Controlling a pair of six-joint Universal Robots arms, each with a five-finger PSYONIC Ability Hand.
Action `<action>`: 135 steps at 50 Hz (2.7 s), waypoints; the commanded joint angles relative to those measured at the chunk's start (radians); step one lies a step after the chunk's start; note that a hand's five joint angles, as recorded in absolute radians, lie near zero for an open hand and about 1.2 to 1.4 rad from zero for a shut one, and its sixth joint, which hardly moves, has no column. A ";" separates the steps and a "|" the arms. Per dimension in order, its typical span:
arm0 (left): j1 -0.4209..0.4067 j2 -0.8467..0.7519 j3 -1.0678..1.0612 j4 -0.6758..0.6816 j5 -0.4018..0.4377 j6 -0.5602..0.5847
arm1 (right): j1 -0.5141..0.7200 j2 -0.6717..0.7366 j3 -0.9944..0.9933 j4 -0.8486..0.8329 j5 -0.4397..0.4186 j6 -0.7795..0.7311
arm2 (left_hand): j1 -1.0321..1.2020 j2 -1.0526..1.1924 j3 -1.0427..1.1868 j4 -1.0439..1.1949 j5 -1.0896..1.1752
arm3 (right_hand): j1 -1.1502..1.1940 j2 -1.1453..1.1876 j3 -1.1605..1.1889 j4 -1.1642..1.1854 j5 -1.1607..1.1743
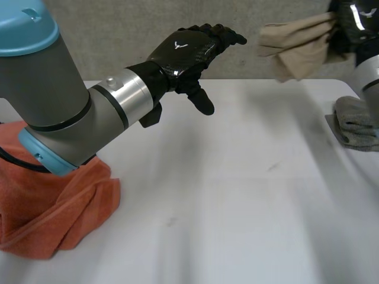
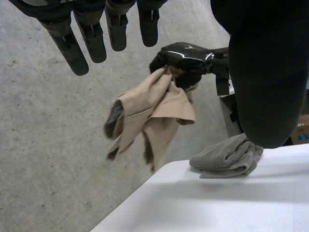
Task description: Fold the laundry.
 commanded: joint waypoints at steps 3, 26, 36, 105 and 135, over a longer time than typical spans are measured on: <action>-0.029 -0.026 -0.007 0.008 -0.013 0.002 | -0.216 0.270 -0.194 -0.102 -0.167 0.117 | 0.024 0.021 0.009 0.019 0.002 | 0.372 0.254 0.249 0.197 0.290; -0.062 -0.026 -0.043 0.008 -0.022 0.005 | -0.546 0.549 -0.140 -0.300 -0.532 0.238 | 0.036 0.033 0.021 0.031 0.014 | 0.372 0.254 0.249 0.197 0.290; -0.079 -0.019 -0.043 0.008 -0.020 0.005 | -0.558 0.437 -0.047 -0.257 -0.500 0.238 | 0.036 0.033 0.021 0.031 0.014 | -0.742 -0.859 -0.865 -0.917 -0.824; 0.630 0.020 -0.552 0.072 -0.393 0.968 | -0.072 -0.385 0.838 0.228 -0.216 -0.621 | 1.194 1.191 1.179 1.189 1.172 | -0.850 -0.967 -0.973 -1.025 -0.932; -0.025 -0.273 0.025 0.132 -0.394 0.252 | 0.040 -0.447 0.659 0.347 0.063 -0.435 | 1.195 1.192 1.180 1.190 1.173 | -0.850 -0.967 -0.973 -1.025 -0.932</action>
